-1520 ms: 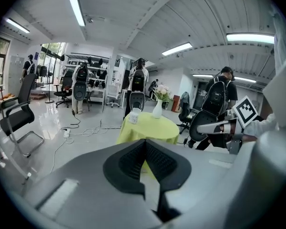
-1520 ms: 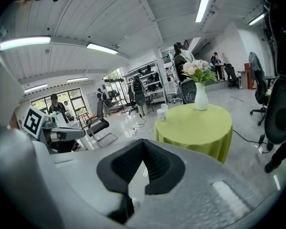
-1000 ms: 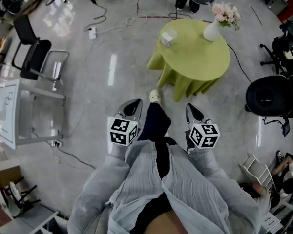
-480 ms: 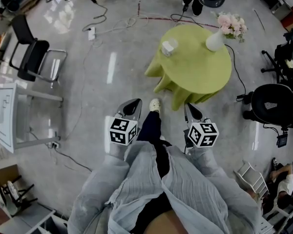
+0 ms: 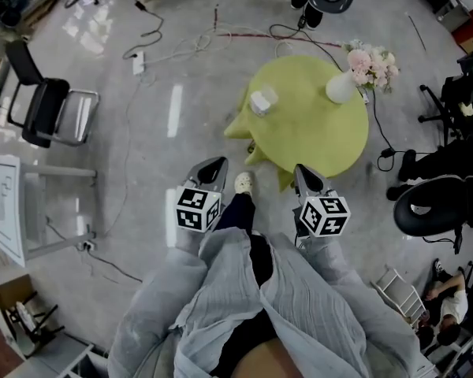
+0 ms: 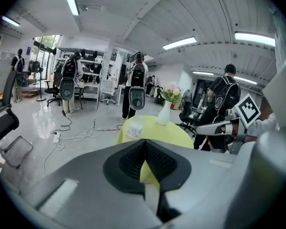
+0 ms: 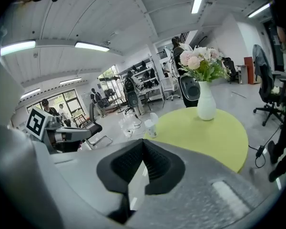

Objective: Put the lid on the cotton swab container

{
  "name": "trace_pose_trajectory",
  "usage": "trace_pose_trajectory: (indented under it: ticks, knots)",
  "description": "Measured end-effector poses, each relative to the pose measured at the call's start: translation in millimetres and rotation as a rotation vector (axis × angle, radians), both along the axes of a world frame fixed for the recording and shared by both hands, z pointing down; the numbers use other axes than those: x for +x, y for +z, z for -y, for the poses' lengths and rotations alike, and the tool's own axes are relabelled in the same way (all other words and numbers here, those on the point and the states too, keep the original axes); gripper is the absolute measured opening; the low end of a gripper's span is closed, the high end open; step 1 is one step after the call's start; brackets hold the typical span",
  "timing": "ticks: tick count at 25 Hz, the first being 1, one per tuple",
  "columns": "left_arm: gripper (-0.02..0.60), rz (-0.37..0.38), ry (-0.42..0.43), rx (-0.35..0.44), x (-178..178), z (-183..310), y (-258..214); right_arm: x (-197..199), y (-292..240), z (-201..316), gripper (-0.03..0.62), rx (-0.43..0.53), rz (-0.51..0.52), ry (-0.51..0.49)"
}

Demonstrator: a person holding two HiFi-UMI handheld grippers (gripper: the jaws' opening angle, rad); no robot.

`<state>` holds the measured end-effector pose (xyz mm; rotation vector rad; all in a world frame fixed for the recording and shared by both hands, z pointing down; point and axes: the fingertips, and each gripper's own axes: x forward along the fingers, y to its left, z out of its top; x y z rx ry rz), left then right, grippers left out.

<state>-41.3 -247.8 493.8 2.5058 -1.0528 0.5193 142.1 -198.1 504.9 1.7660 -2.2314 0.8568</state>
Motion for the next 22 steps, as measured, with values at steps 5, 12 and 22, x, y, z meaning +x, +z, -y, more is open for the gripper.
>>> trace_pose_trajectory:
  ticks: [5,12,22]
  knots:
    - [0.017,0.009,0.006,0.003,9,37,-3,8,1,38,0.002,-0.012,0.004,0.010]
    - [0.017,0.018,-0.013,-0.002,2,81,-2,11,1,86,0.002,-0.007,0.001,0.006]
    - [0.017,-0.012,-0.013,0.002,3,132,3,20,-3,146,0.002,0.018,-0.042,0.019]
